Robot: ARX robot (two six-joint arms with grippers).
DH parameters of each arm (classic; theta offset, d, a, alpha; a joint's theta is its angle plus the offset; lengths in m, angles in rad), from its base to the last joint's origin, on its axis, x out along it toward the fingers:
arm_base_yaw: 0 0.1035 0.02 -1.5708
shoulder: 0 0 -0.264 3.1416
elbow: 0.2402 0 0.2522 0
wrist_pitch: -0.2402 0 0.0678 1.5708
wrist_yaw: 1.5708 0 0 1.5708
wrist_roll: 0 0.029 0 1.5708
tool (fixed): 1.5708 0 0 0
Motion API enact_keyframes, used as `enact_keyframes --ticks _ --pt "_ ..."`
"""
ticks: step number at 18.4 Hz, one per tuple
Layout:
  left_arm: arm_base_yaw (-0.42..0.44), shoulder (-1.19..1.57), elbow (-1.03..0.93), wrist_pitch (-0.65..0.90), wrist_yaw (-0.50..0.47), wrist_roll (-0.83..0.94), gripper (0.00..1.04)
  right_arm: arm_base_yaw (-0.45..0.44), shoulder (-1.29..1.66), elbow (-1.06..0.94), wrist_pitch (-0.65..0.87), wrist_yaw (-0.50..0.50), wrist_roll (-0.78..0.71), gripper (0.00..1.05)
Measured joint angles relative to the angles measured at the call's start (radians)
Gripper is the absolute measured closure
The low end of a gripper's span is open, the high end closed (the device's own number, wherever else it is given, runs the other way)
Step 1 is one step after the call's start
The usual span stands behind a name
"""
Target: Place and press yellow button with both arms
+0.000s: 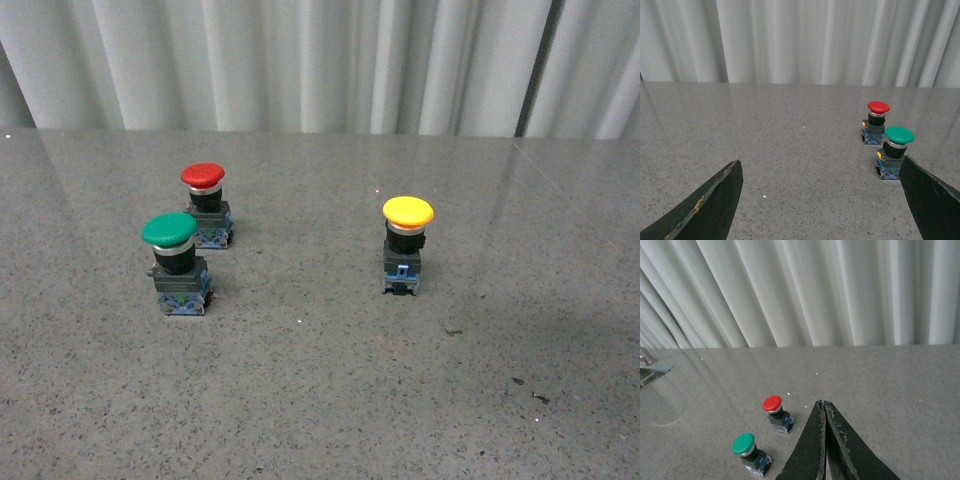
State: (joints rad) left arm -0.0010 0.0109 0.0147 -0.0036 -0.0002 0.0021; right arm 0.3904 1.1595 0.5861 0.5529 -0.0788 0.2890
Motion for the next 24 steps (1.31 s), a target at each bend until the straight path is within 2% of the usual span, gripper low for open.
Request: enact_keyframes --ticks 3,5,6,7,9,11,12,13,24 --pt "0.0 0.0 0.0 0.0 0.0 0.0 0.07 -0.036 -0.109 -0.063 -0.047 0.019 0.007 1.03" --pt "0.0 0.0 0.0 0.0 0.0 0.0 0.07 -0.047 -0.236 -0.12 -0.121 0.243 -0.104 1.03" --pt "0.0 0.0 0.0 0.0 0.0 0.0 0.07 -0.086 -0.306 -0.162 -0.152 0.289 -0.156 1.03" --pt "0.0 0.0 0.0 0.0 -0.002 0.0 0.07 -0.164 -0.396 -0.222 -0.189 0.285 -0.202 1.03" --pt "0.0 0.0 0.0 0.0 0.0 0.0 0.07 -0.276 -0.515 -0.31 -0.207 0.218 -0.24 1.03" --pt "0.0 0.0 0.0 0.0 0.0 0.0 0.07 -0.318 -0.58 -0.359 -0.201 0.159 -0.261 1.03" --pt "0.0 0.0 0.0 0.0 0.0 0.0 0.07 -0.373 -0.604 -0.38 -0.199 0.086 -0.269 1.03" --pt "0.0 0.0 0.0 0.0 -0.002 0.0 0.07 -0.392 -0.62 -0.397 -0.199 0.085 -0.272 1.03" --pt "0.0 0.0 0.0 0.0 -0.001 0.0 0.07 -0.391 -0.816 -0.527 -0.275 0.079 -0.282 1.03"
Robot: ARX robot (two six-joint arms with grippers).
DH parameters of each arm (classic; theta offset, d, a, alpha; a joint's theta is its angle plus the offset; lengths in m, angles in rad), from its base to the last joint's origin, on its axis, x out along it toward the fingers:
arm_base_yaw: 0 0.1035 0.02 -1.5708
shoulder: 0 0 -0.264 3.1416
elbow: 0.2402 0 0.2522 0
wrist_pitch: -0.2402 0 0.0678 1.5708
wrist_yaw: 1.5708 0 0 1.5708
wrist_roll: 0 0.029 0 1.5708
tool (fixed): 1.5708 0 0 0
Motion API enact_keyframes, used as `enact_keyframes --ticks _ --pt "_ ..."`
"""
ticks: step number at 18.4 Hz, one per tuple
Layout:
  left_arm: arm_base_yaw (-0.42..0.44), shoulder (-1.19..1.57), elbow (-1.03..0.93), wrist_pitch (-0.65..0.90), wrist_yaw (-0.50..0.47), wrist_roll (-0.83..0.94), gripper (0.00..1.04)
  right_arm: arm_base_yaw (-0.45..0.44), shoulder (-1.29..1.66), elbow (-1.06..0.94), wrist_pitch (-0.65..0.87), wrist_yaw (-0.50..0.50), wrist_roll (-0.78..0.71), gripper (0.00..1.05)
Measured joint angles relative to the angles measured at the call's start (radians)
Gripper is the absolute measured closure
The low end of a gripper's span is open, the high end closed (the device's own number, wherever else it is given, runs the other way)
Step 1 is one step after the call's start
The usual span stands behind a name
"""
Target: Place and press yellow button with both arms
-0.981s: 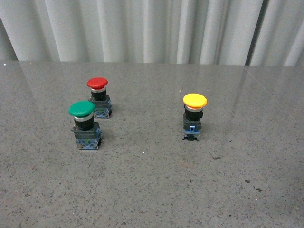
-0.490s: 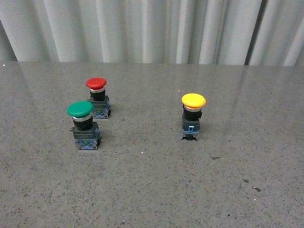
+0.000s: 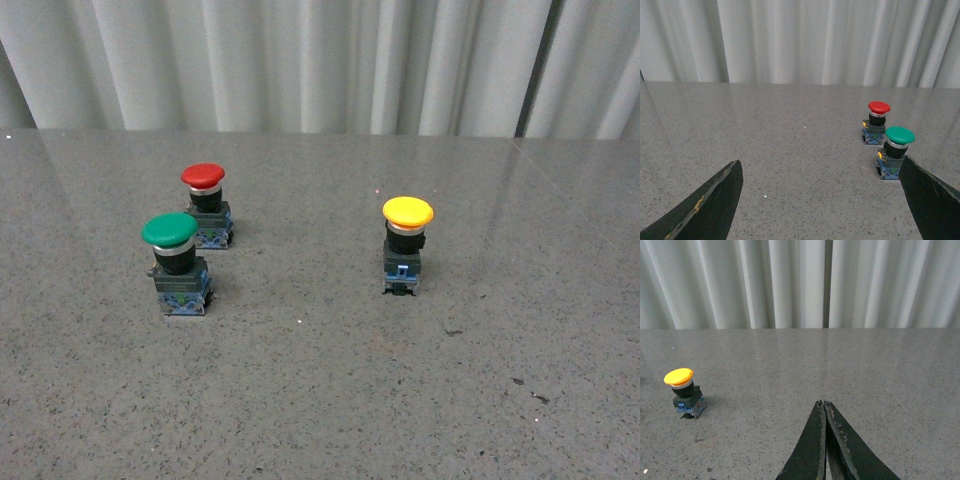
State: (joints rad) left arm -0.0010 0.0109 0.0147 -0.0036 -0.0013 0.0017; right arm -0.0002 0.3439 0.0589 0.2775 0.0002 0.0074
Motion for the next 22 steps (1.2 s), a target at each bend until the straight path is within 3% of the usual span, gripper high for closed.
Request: enact_keyframes --ticks 10,11,12,20,21,22 --pt "0.0 0.0 0.0 0.0 0.0 0.0 0.07 0.0 -0.167 -0.047 -0.099 0.0 -0.001 1.03" --pt "0.0 0.0 0.0 0.0 0.0 0.0 0.07 0.0 -0.191 -0.047 -0.135 0.0 -0.001 1.03" --pt "0.0 0.0 0.0 0.0 0.0 0.0 0.07 0.0 -0.287 -0.046 -0.274 -0.003 -0.001 1.03" --pt "0.0 0.0 0.0 0.0 0.001 0.0 0.07 0.0 -0.34 -0.047 -0.282 -0.001 -0.001 1.03" --pt "0.0 0.0 0.0 0.0 0.001 -0.001 0.07 0.0 -0.34 -0.047 -0.282 -0.001 -0.002 1.0" --pt "0.0 0.0 0.0 0.0 0.001 -0.001 0.07 0.0 -0.34 -0.047 -0.282 -0.001 -0.002 0.89"
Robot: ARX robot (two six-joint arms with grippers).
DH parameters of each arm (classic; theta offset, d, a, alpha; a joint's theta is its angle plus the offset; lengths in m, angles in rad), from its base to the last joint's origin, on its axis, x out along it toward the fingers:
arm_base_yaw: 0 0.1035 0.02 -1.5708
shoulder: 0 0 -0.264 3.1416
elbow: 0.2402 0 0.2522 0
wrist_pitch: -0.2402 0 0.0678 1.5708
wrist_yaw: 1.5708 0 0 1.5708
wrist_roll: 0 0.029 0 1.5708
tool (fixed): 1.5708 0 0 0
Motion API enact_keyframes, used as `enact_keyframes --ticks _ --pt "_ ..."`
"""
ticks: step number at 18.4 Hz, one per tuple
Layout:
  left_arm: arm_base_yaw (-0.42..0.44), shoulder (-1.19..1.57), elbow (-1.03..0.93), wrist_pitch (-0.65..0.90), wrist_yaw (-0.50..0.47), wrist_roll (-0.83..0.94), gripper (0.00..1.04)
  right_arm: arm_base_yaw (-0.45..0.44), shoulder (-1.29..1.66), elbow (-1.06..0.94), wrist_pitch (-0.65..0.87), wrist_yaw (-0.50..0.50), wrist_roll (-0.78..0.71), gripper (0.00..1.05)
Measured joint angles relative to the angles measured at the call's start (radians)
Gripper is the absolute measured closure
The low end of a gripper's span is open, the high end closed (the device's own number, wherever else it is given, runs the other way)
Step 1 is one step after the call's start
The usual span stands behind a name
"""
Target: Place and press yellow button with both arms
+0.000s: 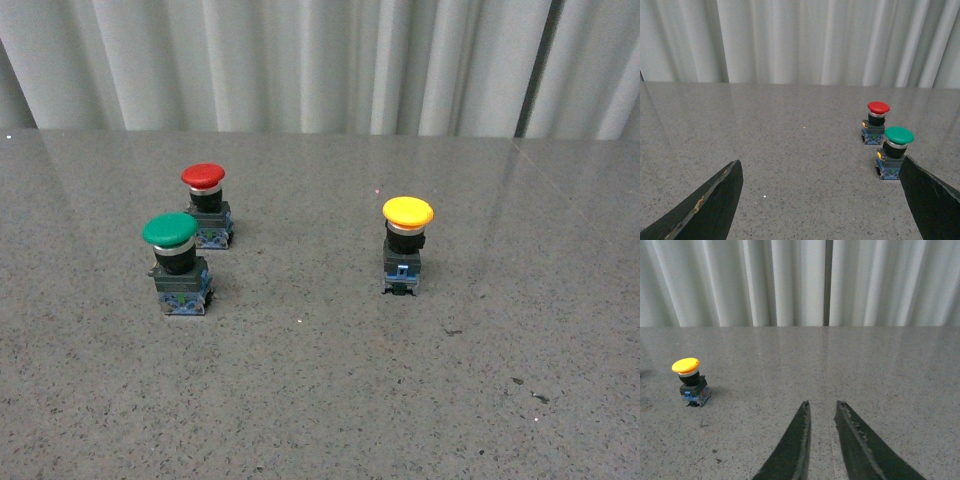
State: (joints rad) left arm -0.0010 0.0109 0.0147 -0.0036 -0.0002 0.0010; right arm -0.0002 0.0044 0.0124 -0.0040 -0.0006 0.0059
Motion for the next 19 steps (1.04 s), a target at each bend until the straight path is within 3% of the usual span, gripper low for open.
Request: enact_keyframes --ticks 8,19 --pt "0.0 0.0 0.0 0.0 0.0 0.0 0.07 0.0 0.0 0.0 0.0 0.0 0.0 0.05" --pt "0.0 0.0 0.0 0.0 0.0 0.0 0.07 0.0 0.0 0.0 0.0 0.0 0.0 0.07"
